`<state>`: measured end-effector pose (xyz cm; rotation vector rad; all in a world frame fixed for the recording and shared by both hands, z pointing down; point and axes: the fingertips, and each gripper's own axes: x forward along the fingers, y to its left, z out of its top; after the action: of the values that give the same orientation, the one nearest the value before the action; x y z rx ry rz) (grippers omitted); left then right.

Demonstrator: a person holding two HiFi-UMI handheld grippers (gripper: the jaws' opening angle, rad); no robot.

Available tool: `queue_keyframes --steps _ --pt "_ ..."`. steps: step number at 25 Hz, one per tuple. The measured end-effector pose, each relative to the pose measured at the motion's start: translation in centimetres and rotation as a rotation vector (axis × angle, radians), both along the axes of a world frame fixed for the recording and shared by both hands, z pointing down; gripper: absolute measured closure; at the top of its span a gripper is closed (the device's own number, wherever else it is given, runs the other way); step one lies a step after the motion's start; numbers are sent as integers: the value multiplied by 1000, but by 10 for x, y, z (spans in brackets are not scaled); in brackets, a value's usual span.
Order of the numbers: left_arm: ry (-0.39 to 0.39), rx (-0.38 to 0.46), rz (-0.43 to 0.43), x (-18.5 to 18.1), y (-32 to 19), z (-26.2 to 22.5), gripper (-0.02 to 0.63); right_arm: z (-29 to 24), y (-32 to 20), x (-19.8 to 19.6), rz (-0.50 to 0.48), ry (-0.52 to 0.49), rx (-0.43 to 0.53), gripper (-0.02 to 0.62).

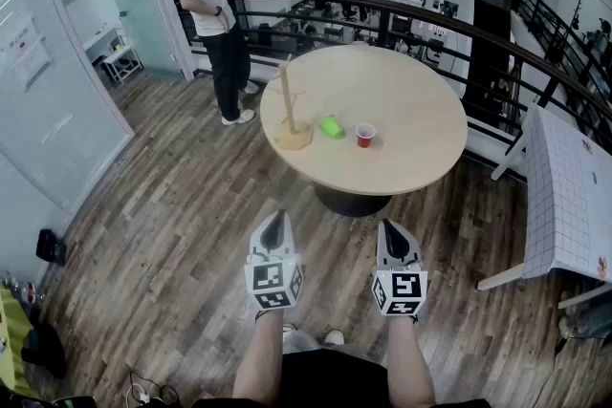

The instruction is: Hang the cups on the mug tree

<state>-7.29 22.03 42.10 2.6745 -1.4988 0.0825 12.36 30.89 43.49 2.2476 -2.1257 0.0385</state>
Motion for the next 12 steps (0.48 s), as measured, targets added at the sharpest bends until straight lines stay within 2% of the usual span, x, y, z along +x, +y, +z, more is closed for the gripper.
queue_keyframes --steps 12 --pt "7 -11 18 11 2 -1 592 -4 5 5 3 -16 18 586"
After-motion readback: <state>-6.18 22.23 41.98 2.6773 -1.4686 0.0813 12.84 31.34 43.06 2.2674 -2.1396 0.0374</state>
